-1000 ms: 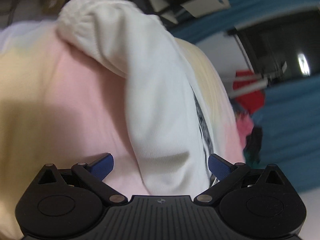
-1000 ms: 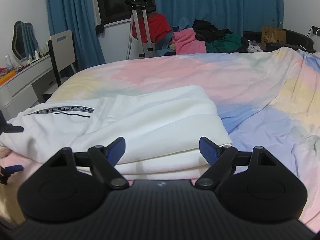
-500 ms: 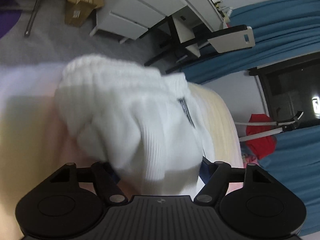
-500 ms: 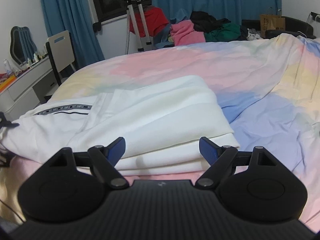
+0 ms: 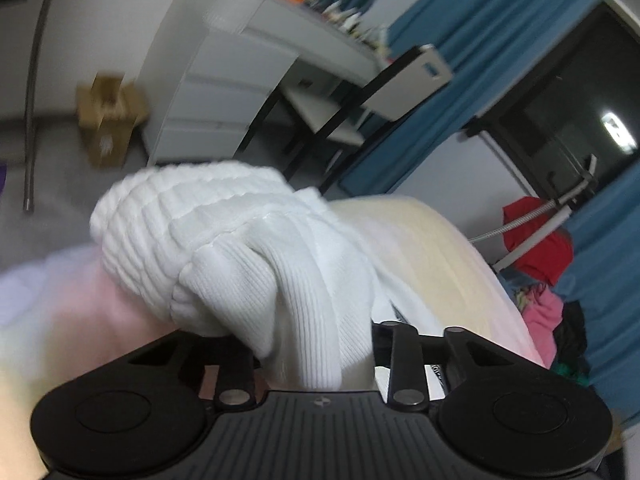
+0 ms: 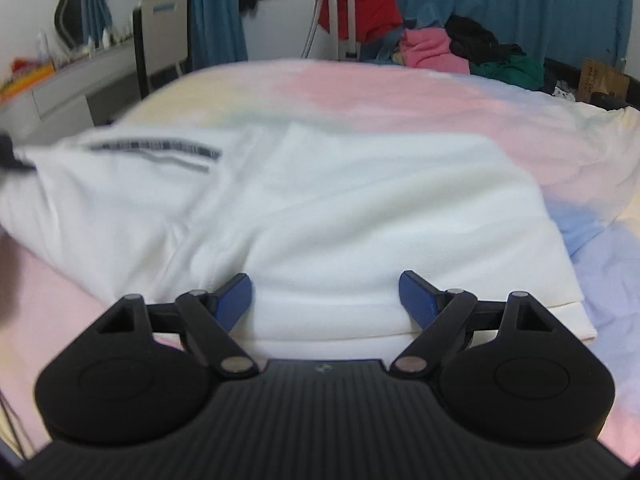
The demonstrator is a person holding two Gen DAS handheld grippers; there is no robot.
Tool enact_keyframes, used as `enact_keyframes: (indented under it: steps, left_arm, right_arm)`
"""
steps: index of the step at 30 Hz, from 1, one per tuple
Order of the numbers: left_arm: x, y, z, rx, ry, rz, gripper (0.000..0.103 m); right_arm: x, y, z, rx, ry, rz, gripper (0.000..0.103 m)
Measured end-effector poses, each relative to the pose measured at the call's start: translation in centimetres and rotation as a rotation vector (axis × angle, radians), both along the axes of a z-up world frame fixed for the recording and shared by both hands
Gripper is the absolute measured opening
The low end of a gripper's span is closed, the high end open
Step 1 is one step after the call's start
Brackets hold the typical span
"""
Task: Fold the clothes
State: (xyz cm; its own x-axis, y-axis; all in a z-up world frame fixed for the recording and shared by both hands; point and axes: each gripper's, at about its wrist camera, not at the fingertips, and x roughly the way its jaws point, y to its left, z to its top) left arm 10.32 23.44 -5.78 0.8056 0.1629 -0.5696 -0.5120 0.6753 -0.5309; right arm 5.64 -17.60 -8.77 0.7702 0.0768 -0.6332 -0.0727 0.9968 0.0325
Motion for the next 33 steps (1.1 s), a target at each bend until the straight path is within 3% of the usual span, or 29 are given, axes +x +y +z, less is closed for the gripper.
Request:
enact_keyframes:
  steps: [3,6,11,20,22,29,33]
  left_arm:
    - [-0.1,-2.6,1.9,0.131,-0.041,-0.020,0.030]
    - [-0.3,-6.6,4.3,0.322,-0.086,-0.052,0.029]
    - [-0.6,-14.8,8.6,0.529,-0.201,-0.086,0.025]
    - [1.2,-33.9,12.4,0.713,-0.414,-0.175,0.019]
    - [1.6,-38.6,12.0,0.769,-0.451,-0.222,0.018]
    - [1.3,-48.9,4.0,1.014,-0.393,-0.537,0.018]
    - [1.1,-54.9,-0.6,1.149,-0.353,-0.720,0.018]
  right_arm:
    - [-0.3,-0.6,0.8,0.049,0.006,-0.022,0.082]
    - [-0.7,-1.8,1.7,0.107,-0.002,-0.059,0.082]
    - [-1.7,-4.8,3.0,0.172,-0.041,-0.181,0.082]
    - [-3.3,-13.0,4.1,0.363,-0.134,-0.482,0.082]
    - [-3.7,-14.8,4.2,0.401,-0.167,-0.547,0.082]
    - [-5.0,-21.1,3.2,0.523,-0.210,-0.772,0.083]
    - [-5.4,-23.1,2.4,0.579,-0.224,-0.838,0.083]
